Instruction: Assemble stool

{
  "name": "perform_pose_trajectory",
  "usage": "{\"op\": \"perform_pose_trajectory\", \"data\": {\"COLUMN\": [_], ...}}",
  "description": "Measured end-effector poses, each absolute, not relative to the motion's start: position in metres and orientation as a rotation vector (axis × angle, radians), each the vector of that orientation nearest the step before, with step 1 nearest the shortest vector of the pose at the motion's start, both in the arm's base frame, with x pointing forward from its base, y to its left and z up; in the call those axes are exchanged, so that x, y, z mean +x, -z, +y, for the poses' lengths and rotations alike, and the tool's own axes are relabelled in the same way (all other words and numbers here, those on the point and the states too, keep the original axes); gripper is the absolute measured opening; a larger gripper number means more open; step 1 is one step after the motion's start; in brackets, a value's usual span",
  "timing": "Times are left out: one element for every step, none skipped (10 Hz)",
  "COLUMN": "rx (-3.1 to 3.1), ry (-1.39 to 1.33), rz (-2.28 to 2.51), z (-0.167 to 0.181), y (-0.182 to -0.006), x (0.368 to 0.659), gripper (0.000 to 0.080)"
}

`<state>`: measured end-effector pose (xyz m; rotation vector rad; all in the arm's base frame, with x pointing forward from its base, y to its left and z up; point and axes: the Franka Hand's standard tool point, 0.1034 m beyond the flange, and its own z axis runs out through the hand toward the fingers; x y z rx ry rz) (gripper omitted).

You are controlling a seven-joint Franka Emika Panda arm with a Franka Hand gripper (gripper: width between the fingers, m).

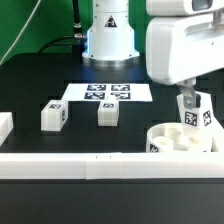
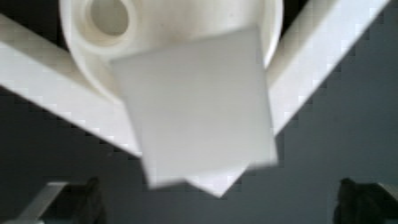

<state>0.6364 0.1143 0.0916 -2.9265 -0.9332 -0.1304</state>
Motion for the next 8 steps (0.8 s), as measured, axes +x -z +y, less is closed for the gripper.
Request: {"op": "perform_pose_trajectory", "data": {"rx": [-2.931,-2.931,-2.931,-2.927,-2.927,-2.928,-2.929,-2.93], "ry": [0.129,0.128,0.127,0.12,0.108,0.102,0.1,0.1], "rz": [-0.916,-0.915,-0.915,-0.93,-0.927,-0.922,-0.92,-0.916], "z": [0.114,0.114,0.114,0.112,0.107,0.104,0.104,0.105], "y": [-0.092,-0.091,-0.091,-0.088,-0.084,-0.082,-0.082,-0.082], "x": [0.637,0.637,0.636,0.635,0.633,0.631,0.631,0.631], "gripper": [0.0649,0.0649,0.0649,0.0649,0.0649,0.0649,0.0649,0.0649]}}
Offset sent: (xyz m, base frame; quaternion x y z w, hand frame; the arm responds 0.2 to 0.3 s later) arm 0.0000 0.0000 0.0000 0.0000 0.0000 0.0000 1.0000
